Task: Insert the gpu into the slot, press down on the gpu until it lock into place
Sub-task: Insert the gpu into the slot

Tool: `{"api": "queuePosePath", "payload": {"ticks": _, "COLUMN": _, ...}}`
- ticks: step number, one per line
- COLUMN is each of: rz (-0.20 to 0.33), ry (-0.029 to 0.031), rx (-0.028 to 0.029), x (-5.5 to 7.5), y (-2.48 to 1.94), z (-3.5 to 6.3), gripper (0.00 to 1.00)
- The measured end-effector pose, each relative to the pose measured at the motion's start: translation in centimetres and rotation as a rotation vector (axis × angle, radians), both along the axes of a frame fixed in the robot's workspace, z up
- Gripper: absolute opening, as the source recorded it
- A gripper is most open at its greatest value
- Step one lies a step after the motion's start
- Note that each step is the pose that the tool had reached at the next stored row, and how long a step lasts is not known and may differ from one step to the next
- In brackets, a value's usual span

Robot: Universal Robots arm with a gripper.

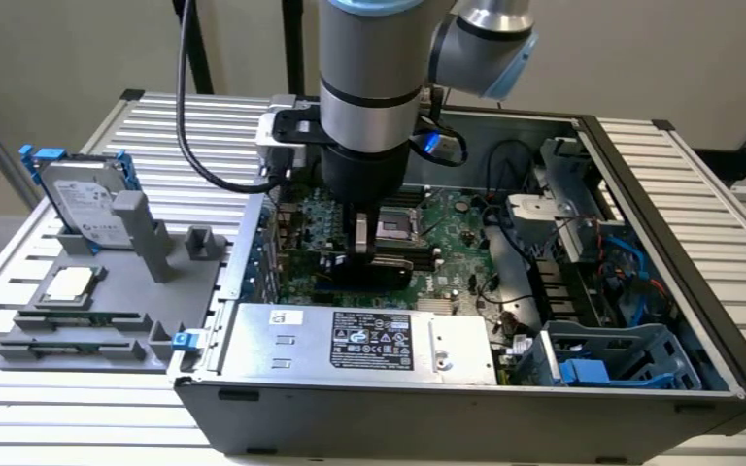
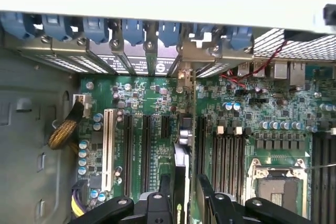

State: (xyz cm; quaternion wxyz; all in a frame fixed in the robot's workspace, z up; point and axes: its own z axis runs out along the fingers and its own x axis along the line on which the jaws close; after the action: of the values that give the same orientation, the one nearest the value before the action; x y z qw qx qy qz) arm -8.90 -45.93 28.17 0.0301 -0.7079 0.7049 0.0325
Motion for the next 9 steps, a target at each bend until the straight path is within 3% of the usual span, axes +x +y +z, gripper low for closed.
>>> {"api": "queuePosePath", "payload": {"ticks": 4, "rz": 0.0, "ry": 0.0, "rx": 0.0001, "x": 0.0, "y": 0.04, "z": 1.42, "gripper": 0.31}}
{"api": "queuePosePath", "payload": {"ticks": 6, "rz": 0.0, "ry": -0.0003, "rx": 0.0003, "x": -0.1, "y": 0.12, "z": 1.53, "gripper": 0.18}}
{"api": "queuePosePath", "payload": {"ticks": 9, "rz": 0.0, "ry": 0.0, "rx": 0.0, "x": -0.2, "y": 0.34, "z": 1.54, "gripper": 0.11}}
